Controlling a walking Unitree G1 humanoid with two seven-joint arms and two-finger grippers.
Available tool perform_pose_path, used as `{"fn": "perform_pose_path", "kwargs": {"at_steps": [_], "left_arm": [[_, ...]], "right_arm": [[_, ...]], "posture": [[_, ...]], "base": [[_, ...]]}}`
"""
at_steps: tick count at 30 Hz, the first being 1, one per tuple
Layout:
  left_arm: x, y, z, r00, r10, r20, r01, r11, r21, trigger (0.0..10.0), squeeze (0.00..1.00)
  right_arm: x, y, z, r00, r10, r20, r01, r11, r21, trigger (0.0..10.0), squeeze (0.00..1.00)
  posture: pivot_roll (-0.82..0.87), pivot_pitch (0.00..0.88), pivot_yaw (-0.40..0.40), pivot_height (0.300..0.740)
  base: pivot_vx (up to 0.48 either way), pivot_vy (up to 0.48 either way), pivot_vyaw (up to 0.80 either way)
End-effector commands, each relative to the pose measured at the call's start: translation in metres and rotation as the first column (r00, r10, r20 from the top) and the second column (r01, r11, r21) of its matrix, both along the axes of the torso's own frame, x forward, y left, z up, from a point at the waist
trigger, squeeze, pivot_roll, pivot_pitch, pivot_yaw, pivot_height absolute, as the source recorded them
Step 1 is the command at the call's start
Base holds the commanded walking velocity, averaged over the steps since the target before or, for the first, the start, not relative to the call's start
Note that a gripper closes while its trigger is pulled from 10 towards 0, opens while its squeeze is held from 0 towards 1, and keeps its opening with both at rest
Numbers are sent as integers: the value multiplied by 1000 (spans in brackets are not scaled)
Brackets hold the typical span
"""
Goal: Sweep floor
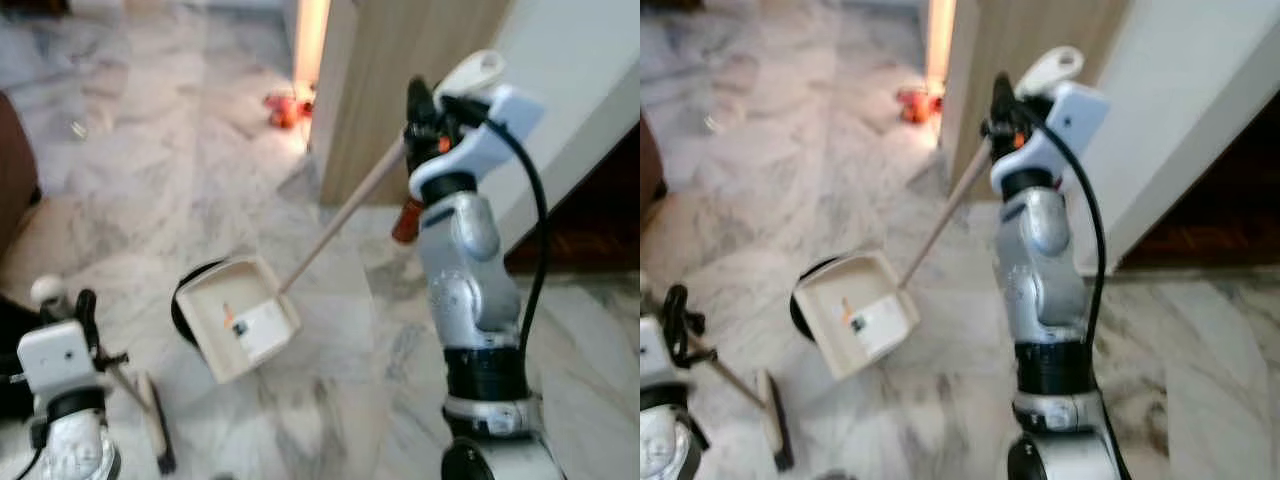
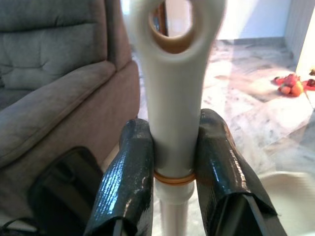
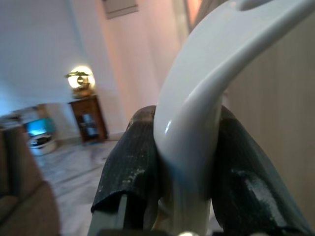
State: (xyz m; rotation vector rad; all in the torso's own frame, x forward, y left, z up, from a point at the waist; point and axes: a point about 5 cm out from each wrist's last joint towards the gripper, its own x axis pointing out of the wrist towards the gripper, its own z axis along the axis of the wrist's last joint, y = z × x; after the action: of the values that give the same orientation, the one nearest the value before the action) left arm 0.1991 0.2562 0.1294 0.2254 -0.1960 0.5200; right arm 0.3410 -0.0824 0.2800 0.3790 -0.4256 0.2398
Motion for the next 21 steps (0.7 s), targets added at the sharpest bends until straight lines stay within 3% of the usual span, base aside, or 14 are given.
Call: {"fn": "perform_pose_path", "kwargs": {"at_steps": [1,17,21], "left_arm": [[0,-3,5,1000,-2,18,2,1000,30,10000,0],[0,-3,5,1000,2,19,-2,1000,29,10000,0],[0,-3,5,1000,2,19,-3,1000,29,10000,0]], "right_arm": [[-5,-11,15,997,-20,72,15,998,67,10000,0],[-5,-9,15,997,-8,75,3,998,55,10000,0],[-6,-7,15,997,7,81,-11,999,49,10000,0]], "posture": [[110,153,-126,740],[112,155,-129,740],[110,153,-129,740]], "base": [[304,0,0],[304,0,0],[302,0,687]]}}
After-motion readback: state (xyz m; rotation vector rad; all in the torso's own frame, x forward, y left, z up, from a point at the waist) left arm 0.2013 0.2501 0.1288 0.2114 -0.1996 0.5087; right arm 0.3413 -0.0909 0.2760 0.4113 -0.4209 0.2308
